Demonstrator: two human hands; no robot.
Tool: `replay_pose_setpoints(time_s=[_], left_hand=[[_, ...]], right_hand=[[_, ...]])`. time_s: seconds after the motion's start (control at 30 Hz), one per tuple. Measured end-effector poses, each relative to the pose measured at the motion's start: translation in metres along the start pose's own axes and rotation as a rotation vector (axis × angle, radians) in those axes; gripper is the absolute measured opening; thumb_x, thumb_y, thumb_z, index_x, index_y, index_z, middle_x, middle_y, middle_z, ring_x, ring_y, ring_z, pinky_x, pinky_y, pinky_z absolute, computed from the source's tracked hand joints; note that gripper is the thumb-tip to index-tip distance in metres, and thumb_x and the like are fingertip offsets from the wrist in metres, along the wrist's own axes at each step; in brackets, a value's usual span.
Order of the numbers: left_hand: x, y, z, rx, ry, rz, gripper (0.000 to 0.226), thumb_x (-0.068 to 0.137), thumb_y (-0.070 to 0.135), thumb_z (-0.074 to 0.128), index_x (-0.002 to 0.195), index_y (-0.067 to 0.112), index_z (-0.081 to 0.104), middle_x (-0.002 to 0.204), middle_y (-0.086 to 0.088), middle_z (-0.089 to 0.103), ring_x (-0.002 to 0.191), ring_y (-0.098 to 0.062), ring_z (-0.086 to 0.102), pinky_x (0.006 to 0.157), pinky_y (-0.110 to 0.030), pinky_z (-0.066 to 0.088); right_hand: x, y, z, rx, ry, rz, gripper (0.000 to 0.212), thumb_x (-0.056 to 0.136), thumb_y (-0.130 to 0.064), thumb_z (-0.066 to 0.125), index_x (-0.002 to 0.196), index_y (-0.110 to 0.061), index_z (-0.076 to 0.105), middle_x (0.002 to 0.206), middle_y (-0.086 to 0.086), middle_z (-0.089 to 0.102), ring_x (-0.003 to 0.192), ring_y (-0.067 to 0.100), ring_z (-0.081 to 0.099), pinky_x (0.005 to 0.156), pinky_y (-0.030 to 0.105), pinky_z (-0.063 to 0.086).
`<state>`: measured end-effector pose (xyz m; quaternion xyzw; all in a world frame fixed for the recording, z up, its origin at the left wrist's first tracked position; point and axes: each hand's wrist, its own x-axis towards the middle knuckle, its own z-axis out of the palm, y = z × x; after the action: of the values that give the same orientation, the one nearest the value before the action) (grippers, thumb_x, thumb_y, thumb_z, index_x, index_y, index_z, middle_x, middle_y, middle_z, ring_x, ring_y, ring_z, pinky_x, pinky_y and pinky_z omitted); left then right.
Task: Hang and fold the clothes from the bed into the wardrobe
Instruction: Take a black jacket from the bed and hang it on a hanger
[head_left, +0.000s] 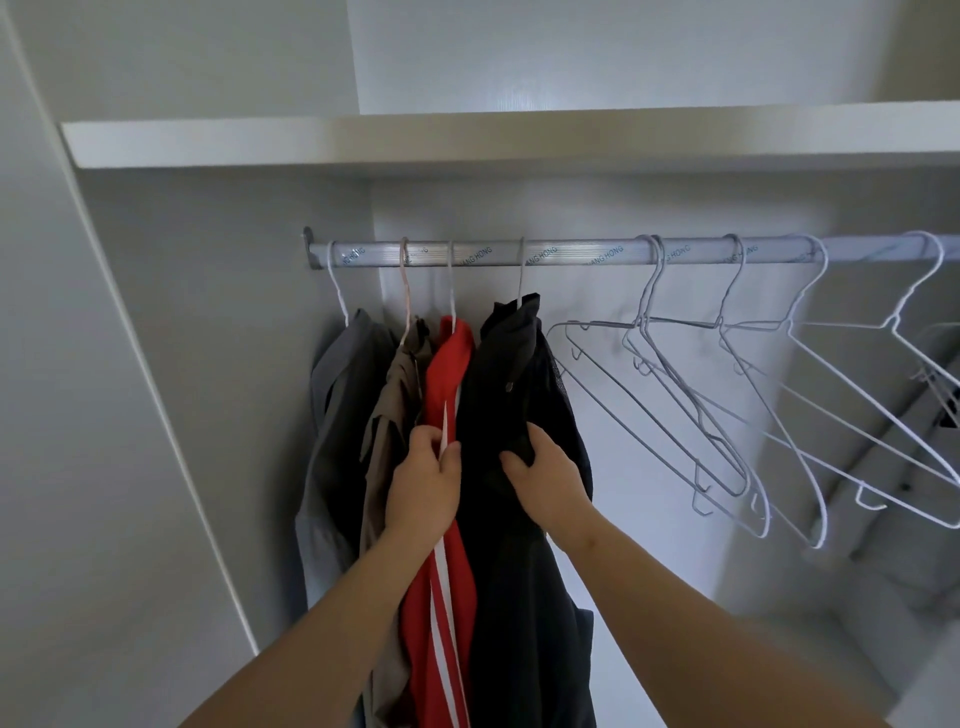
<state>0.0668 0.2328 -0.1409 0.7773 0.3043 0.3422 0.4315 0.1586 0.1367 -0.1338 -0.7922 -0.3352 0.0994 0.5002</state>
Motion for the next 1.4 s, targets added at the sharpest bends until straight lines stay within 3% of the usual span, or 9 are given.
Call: replay_pose_setpoints(time_s=[0.23,0.4,0.57,0.7,0.8,0.97,1.13,1.23,1.4], left_hand=[[-0.048,-0.016,-0.001,0.041,0.046,-0.024,0.011,0.089,0.027,0.059,0.093,0.031,0.05,0.068,0.006,0.058,0.057,-0.003,0.058,0.051,-0.012,0.039],[-0.091,-0.02,0.0,0.008,0.102,-0.127,0.023,0.087,0.018,0.06,0.106,0.024,0.049,0.084,0.01,0.056,0.073,-0.008,0.06,0.06,-0.019,0.046],[-0.152,-0.013,0.009,0.018,-0.04,-0.212,0.027,0.09,0.018,0.055,0.114,0.025,0.048,0.094,0.013,0.052,0.091,-0.013,0.054,0.084,-0.031,0.048],[-0.206,-0.012,0.03,0.107,-0.182,-0.226,0.015,0.093,0.02,0.053,0.107,0.025,0.051,0.087,0.018,0.047,0.076,0.0,0.045,0.063,-0.009,0.034],[-0.25,-0.016,0.05,0.141,-0.324,-0.294,0.013,0.093,0.021,0.052,0.106,0.023,0.052,0.089,0.015,0.053,0.078,-0.004,0.05,0.063,-0.011,0.04],[-0.309,-0.014,0.097,0.207,-0.698,-0.42,0.021,0.094,0.017,0.049,0.115,0.013,0.054,0.114,-0.006,0.061,0.105,-0.023,0.058,0.094,-0.033,0.049],[-0.357,-0.005,0.15,0.21,-0.911,-0.403,0.008,0.089,0.015,0.054,0.094,0.02,0.057,0.098,-0.004,0.063,0.085,-0.017,0.064,0.078,-0.031,0.05],[-0.387,0.005,0.175,0.186,-1.079,-0.39,0.013,0.085,0.013,0.052,0.082,0.025,0.056,0.086,0.003,0.062,0.071,-0.011,0.064,0.069,-0.028,0.046],[-0.435,0.011,0.204,0.277,-1.349,-0.276,0.013,0.084,0.015,0.051,0.084,0.026,0.057,0.078,0.005,0.061,0.081,-0.021,0.064,0.069,-0.029,0.046]], right_hand=[[-0.043,0.016,0.001,0.036,0.01,0.048,0.046,0.092,-0.033,0.054,0.135,-0.02,0.039,0.088,-0.017,0.05,0.07,-0.002,0.051,0.049,0.007,0.038],[-0.088,0.025,-0.002,0.11,-0.006,0.094,0.046,0.097,-0.032,0.044,0.141,-0.023,0.031,0.128,-0.001,0.054,0.1,0.011,0.055,0.075,0.017,0.044],[-0.15,0.042,-0.013,0.121,-0.043,0.201,0.045,0.098,-0.036,0.039,0.141,-0.026,0.028,0.142,-0.002,0.043,0.125,0.022,0.047,0.101,0.033,0.041],[-0.214,0.076,-0.027,0.164,-0.017,0.366,0.049,0.097,-0.04,0.039,0.142,-0.024,0.027,0.148,0.001,0.036,0.131,0.024,0.041,0.107,0.036,0.037],[-0.266,0.106,-0.035,0.179,0.0,0.496,0.047,0.098,-0.039,0.039,0.139,-0.02,0.032,0.142,0.004,0.043,0.125,0.022,0.047,0.103,0.03,0.038],[-0.351,0.152,-0.06,0.283,0.128,0.779,0.042,0.096,-0.038,0.043,0.134,-0.019,0.041,0.129,0.003,0.051,0.108,0.018,0.054,0.09,0.028,0.046],[-0.424,0.184,-0.093,0.369,0.41,0.988,0.03,0.094,-0.033,0.048,0.12,-0.019,0.054,0.104,0.0,0.059,0.08,0.015,0.053,0.059,0.022,0.039],[-0.466,0.199,-0.1,0.442,0.604,1.096,0.022,0.094,-0.029,0.05,0.109,-0.015,0.058,0.093,-0.001,0.058,0.075,0.015,0.053,0.056,0.022,0.037],[-0.526,0.204,-0.095,0.632,0.887,1.261,0.014,0.094,-0.02,0.051,0.081,-0.016,0.053,0.074,-0.002,0.049,0.065,0.016,0.046,0.056,0.022,0.032]])
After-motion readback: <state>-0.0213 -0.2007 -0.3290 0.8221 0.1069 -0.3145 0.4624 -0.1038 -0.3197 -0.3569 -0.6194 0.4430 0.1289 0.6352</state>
